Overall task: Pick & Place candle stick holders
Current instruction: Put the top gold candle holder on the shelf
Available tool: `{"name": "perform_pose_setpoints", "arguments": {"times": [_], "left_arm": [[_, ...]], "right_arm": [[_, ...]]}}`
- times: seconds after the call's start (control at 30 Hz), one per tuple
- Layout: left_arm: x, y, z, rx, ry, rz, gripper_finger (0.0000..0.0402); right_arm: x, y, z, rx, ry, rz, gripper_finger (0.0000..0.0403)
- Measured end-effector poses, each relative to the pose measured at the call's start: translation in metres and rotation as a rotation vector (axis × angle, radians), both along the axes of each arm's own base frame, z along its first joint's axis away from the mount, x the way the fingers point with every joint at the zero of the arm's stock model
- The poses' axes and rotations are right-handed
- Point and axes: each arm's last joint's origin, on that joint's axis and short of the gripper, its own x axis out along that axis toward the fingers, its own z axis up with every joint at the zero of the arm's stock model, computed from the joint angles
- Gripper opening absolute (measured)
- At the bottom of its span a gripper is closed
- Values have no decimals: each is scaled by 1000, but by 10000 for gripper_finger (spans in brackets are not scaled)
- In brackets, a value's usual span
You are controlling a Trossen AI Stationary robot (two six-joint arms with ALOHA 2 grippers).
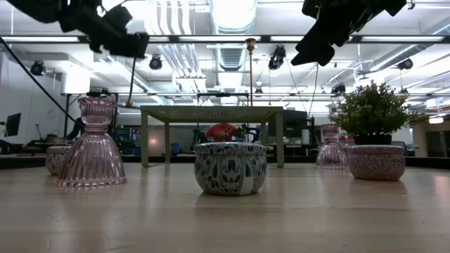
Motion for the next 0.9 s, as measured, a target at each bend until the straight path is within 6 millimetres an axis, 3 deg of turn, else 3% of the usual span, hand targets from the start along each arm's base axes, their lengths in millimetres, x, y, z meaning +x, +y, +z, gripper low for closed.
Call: {"name": "perform_pose_setpoints", "arguments": {"times": [0.2, 0.37, 0.9], "left_arm": [[4, 0, 29, 47, -58, -94, 82], [20, 7, 43, 51, -56, -225, 82], [91, 53, 45, -41, -40, -404, 82]], "right_arm": [[0, 0, 0, 0, 0, 0, 244], [0, 0, 0, -1, -2, -1, 244], [0, 0, 0, -1, -3, -1, 244]]}}
